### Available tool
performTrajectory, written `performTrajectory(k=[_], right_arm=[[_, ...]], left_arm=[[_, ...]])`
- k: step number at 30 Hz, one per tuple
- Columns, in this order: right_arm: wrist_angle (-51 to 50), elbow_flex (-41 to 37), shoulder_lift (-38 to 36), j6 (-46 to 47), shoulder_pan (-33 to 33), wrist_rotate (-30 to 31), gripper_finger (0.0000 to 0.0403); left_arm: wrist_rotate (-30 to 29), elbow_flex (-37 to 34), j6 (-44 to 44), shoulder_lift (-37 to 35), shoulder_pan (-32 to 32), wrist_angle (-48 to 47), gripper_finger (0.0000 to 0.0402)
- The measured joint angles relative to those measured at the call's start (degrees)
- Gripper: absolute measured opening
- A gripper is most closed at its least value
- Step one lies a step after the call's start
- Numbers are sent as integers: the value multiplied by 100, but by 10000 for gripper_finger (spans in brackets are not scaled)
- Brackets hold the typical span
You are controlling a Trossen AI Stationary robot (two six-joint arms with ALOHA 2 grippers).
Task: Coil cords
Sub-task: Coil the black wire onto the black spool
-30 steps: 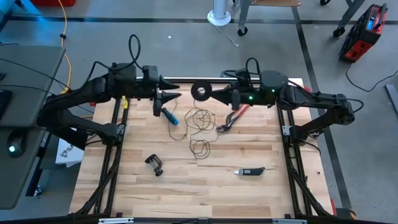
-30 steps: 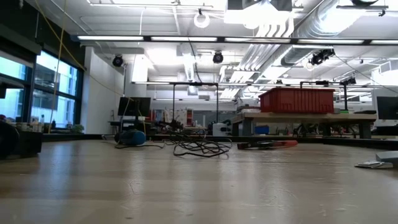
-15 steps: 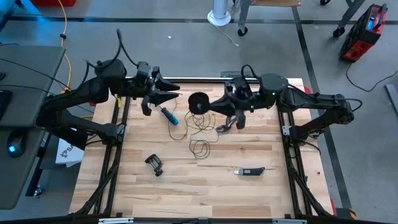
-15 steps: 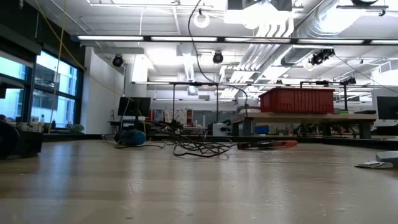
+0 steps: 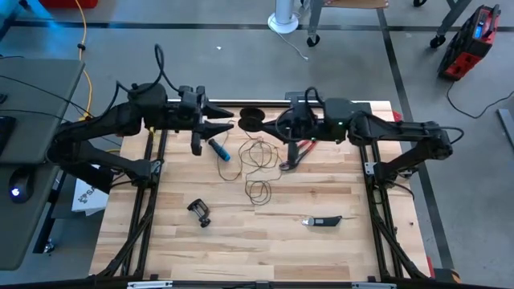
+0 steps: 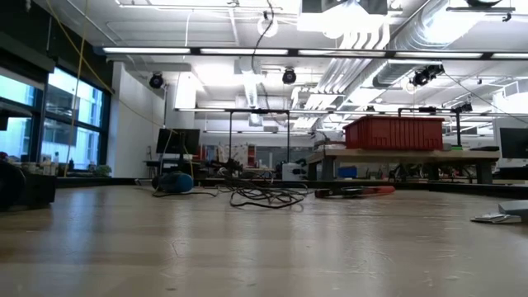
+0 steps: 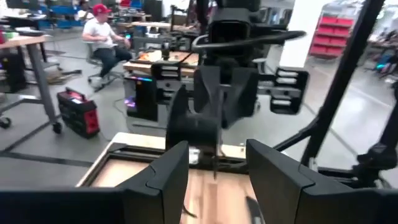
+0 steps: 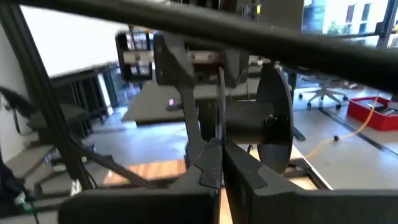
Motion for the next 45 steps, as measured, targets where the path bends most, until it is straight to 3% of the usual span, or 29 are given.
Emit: performTrajectory(k=[12, 16, 21, 30, 33, 41, 45], right_arm=[[128, 0, 212, -251, 2, -59, 0], [111, 0, 212, -297, -7, -60, 0], [74, 0, 212, -329, -20, -62, 0], [190, 12, 118, 223, -17, 55, 4], [-52, 119, -7, 182, -17, 94, 30], [-1022, 371, 6, -403, 180, 602, 157], [-741, 383, 250, -854, 418, 701, 181]], left_arm=[[217, -4, 11, 288, -6, 28, 153], [211, -4, 96, 287, -6, 9, 113], [209, -4, 144, 305, -6, -12, 17], [207, 156, -770, 209, 81, -18, 2], [177, 359, -1244, 69, 201, -17, 2], [340, 874, -2187, 79, 421, -86, 1], [281, 977, -2612, 19, 425, 44, 1]])
